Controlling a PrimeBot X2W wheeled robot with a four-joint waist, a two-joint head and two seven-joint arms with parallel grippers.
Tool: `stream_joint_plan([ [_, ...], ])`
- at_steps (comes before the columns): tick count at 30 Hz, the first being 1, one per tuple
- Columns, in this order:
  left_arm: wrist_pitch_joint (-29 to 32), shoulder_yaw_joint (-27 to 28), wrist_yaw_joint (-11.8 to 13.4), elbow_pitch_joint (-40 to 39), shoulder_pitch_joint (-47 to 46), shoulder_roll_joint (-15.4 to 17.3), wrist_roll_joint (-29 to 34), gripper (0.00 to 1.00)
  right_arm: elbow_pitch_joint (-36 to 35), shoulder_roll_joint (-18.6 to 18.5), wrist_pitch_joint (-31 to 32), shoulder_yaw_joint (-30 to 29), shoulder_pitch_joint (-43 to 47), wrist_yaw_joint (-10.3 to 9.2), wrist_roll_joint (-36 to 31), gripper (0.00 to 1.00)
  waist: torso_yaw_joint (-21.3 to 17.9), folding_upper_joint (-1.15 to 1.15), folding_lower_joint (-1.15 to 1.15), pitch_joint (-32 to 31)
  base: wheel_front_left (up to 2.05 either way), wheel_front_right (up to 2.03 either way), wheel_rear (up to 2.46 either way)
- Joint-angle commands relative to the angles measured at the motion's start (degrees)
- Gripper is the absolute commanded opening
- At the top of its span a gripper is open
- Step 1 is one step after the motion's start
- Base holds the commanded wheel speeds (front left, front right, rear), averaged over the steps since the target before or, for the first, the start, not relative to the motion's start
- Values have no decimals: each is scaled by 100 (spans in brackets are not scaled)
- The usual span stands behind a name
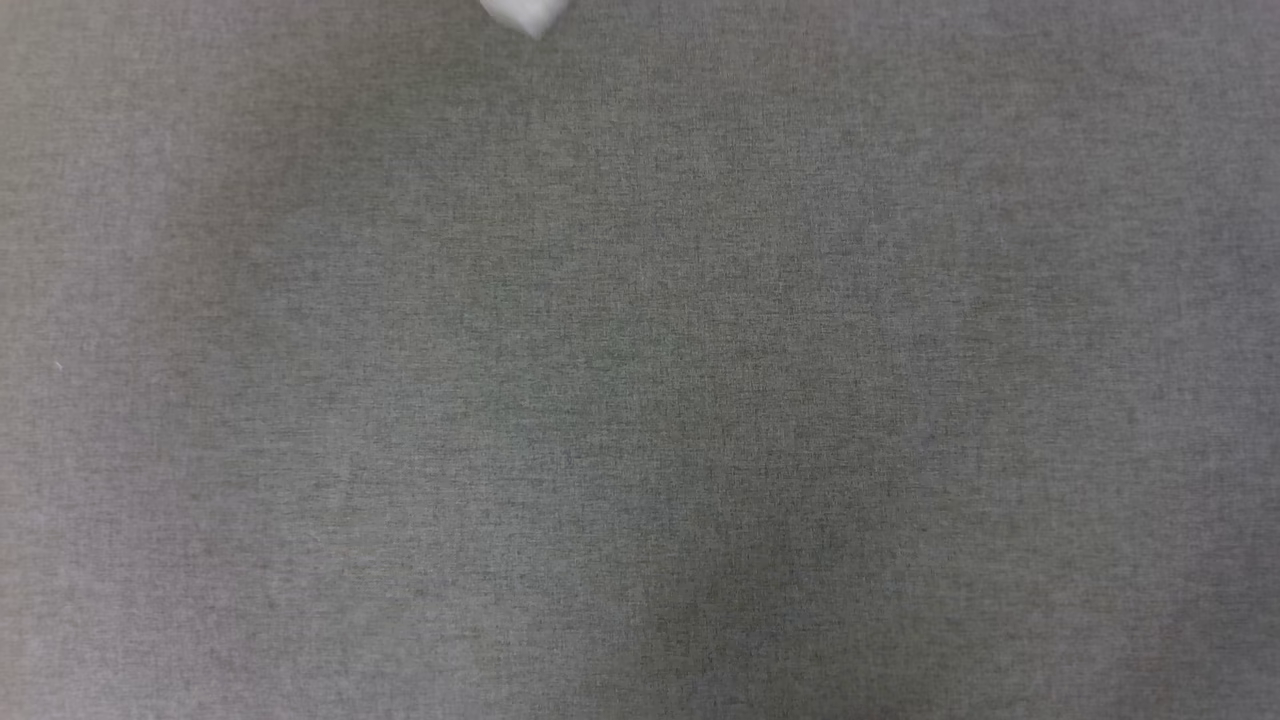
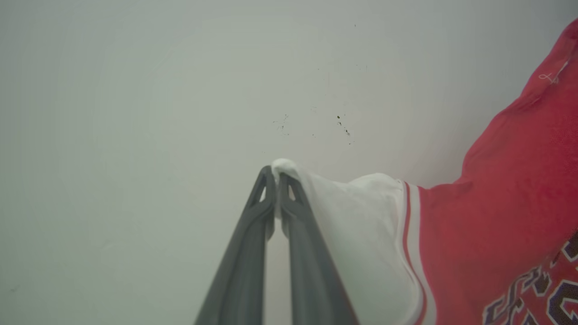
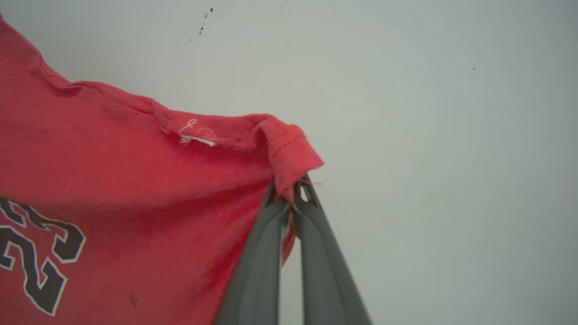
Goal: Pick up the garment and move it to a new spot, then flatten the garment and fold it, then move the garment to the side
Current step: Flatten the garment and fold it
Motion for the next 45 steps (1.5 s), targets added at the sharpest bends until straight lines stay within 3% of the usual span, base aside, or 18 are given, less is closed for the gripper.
stream_joint_plan([
  [1,-53,13,-64,144,-138,-47,27,0,137,62,-77,41,-191,-7,6,0,0,0,-1,39,0,0,0],
  [13,-408,-178,-455,1182,-286,-336,-1,0,1042,271,-509,701,-374,-6,339,0,55,0,-1,447,0,0,0],
  [27,-894,-582,-613,1599,1501,-634,-337,0,1591,462,-1189,1442,1184,-6,1047,0,80,0,-1,379,0,0,0],
  [38,-989,-629,-284,768,3917,-370,-641,0,1335,378,-1607,1848,3009,-6,1531,0,46,0,-1,-379,0,0,0],
  [45,-996,-686,132,-274,5832,142,-967,0,1001,90,-1734,2000,4418,-6,1929,0,-20,0,-1,-1141,0,0,0],
])
